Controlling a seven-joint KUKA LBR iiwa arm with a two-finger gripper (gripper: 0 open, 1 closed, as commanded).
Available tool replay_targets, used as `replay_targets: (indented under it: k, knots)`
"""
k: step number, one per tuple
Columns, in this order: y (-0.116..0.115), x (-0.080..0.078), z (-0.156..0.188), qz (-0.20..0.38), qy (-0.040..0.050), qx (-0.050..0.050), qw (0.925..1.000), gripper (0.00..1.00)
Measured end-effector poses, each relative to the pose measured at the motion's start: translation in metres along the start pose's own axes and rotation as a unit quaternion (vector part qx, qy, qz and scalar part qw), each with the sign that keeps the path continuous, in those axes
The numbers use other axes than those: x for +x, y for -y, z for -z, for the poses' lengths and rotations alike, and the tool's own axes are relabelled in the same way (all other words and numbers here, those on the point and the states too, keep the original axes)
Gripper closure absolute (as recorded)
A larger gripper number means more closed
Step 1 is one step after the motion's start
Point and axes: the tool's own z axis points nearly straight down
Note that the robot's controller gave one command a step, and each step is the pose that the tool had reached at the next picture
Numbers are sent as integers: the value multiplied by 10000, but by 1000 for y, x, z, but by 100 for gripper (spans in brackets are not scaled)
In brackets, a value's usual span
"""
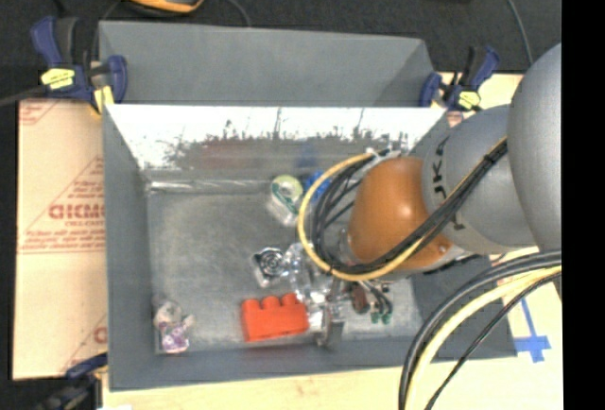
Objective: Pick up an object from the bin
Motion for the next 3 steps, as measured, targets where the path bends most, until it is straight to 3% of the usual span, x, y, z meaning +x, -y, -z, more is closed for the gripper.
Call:
replay_targets:
  k: [1,2,3]
  knots:
    - [0,1,1,17,-25,2,10000,100]
    - [0,0,0,16,-2,1,10000,0]
    - [0,1,1,28,-24,2,10000,100]
